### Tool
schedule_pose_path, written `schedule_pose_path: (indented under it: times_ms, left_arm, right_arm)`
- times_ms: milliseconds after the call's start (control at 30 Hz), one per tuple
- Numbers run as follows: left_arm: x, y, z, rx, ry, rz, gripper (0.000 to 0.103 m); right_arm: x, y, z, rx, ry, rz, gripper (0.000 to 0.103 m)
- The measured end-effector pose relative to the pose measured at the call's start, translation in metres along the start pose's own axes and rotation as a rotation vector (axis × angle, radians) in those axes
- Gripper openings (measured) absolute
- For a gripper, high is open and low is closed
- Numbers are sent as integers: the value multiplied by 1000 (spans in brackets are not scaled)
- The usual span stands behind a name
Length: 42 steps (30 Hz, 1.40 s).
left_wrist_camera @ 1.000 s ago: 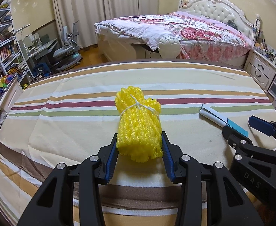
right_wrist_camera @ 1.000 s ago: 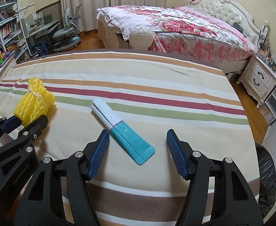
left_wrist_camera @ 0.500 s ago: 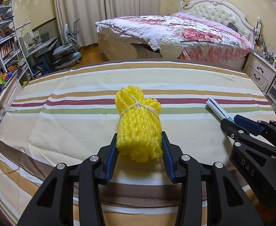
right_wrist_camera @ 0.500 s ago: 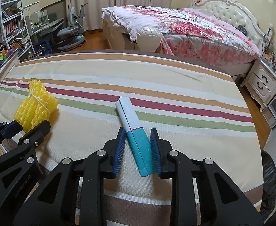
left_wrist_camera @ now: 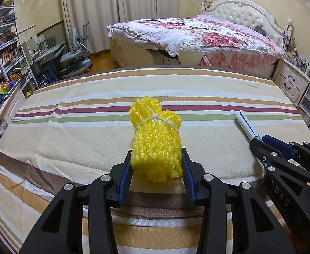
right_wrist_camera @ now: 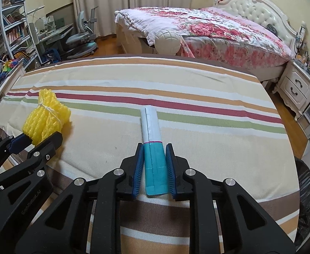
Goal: Collect trash
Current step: 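Grasp the yellow foam net with the left tool while the right tool grasps the blue-white tube, then carry the yellow net and blue-white tube over the bin and release both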
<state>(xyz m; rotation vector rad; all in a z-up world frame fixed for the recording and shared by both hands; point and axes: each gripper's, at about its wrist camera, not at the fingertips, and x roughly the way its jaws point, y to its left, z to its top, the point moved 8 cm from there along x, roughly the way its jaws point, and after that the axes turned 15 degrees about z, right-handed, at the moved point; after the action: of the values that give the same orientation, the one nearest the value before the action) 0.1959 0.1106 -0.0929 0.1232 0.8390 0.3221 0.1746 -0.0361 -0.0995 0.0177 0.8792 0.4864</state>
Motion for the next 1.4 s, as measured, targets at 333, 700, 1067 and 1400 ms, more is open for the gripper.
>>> schedule_pose_path:
  times_ms: [333, 700, 1067, 1400]
  left_arm:
    - [-18, -5, -17, 9, -7, -18, 43]
    - [-47, -22, -38, 35, -33, -49, 43]
    - [-74, -50, -52, 77, -59, -83, 43]
    - [-109, -101, -54, 130, -115, -173, 43]
  right_arm:
    - [-30, -2, -24, 23, -27, 1, 21]
    - [-74, -19, -52, 67, -74, -26, 21]
    - [-110, -56, -80, 134, -109, -71, 21]
    - [-149, -104, -98, 192, -162, -166, 21]
